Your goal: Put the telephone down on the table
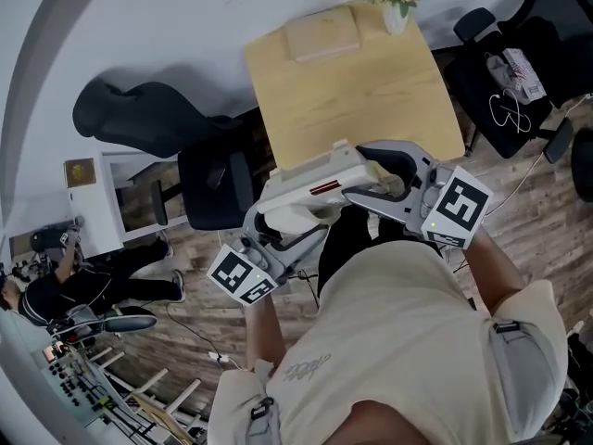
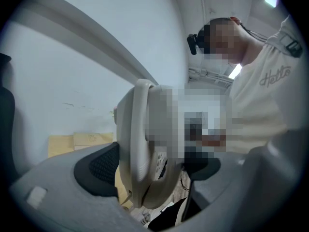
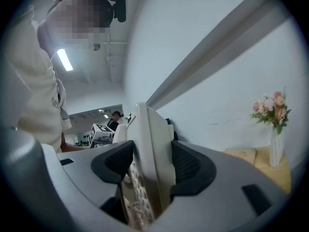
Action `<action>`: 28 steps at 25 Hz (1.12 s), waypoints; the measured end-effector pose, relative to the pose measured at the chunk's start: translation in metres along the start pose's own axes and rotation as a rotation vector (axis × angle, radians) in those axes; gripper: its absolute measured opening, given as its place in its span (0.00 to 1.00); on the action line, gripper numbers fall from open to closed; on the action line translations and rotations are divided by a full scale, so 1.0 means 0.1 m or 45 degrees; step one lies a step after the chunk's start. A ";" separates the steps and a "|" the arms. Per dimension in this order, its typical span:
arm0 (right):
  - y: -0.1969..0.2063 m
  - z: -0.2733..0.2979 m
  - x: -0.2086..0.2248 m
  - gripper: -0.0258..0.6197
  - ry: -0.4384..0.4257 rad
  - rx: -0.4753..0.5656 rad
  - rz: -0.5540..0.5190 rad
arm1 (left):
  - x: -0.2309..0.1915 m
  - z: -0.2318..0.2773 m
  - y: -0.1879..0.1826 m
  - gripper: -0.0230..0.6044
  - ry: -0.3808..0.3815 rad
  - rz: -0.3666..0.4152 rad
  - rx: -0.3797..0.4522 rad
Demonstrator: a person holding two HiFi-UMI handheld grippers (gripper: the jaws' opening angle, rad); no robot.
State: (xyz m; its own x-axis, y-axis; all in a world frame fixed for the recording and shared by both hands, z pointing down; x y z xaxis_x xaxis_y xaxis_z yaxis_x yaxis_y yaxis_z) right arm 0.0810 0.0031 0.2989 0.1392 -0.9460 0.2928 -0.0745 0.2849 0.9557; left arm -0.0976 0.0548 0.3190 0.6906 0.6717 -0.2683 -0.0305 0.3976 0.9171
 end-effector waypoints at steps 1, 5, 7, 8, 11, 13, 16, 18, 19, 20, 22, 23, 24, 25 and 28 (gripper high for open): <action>0.00 0.06 0.02 0.43 0.011 -0.008 -0.001 | -0.07 -0.01 0.00 0.67 0.013 -0.003 -0.001; -0.08 0.31 0.13 0.43 0.074 -0.034 -0.031 | -0.40 -0.03 -0.06 0.67 0.075 -0.010 0.022; -0.12 0.42 0.16 0.43 0.102 -0.049 -0.039 | -0.53 -0.05 -0.10 0.67 0.104 -0.018 0.040; -0.15 0.48 0.17 0.43 0.112 -0.052 -0.042 | -0.59 -0.07 -0.13 0.67 0.117 -0.015 0.044; -0.22 0.68 0.24 0.43 0.142 -0.053 -0.051 | -0.82 -0.11 -0.24 0.67 0.149 0.020 0.036; -0.25 0.79 0.30 0.43 0.158 -0.062 -0.045 | -0.97 -0.12 -0.30 0.67 0.170 0.023 0.040; -0.28 0.90 0.38 0.43 0.191 -0.093 -0.023 | -1.13 -0.09 -0.33 0.67 0.209 0.002 0.047; -0.28 0.95 0.44 0.43 0.215 -0.113 0.004 | -1.23 -0.07 -0.31 0.67 0.232 -0.030 0.050; -0.26 0.98 0.48 0.43 0.224 -0.120 0.023 | -1.28 -0.05 -0.30 0.67 0.240 -0.053 0.050; -0.24 1.02 0.54 0.43 0.231 -0.128 0.043 | -1.35 -0.03 -0.28 0.67 0.245 -0.078 0.046; -0.18 1.08 0.66 0.43 0.239 -0.150 0.076 | -1.47 0.03 -0.22 0.67 0.250 -0.113 0.025; -0.14 1.10 0.71 0.43 0.241 -0.164 0.090 | -1.52 0.07 -0.18 0.67 0.254 -0.123 0.012; -0.10 1.10 0.76 0.43 0.239 -0.175 0.104 | -1.56 0.10 -0.15 0.67 0.256 -0.131 0.002; -0.06 1.10 0.81 0.43 0.235 -0.183 0.118 | -1.59 0.14 -0.12 0.67 0.254 -0.139 -0.005; 0.04 1.11 0.96 0.43 0.220 -0.182 0.147 | -1.67 0.23 -0.05 0.67 0.236 -0.160 -0.026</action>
State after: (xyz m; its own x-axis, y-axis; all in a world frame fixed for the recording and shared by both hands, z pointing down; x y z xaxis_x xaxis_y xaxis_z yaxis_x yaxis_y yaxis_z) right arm -0.0152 -0.1038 0.3274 0.3055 -0.8688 0.3897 0.0388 0.4203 0.9066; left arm -0.1959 -0.0733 0.3663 0.5455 0.7186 -0.4313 0.0316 0.4966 0.8674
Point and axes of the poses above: the fingertips, and each gripper's own axes: z forward along the fingers, x to its right, y out of its underside, the point moved 6 cm from there along -z, backward along the fingers, and after that the axes turned 10 degrees about -y, right-handed, at the moved point
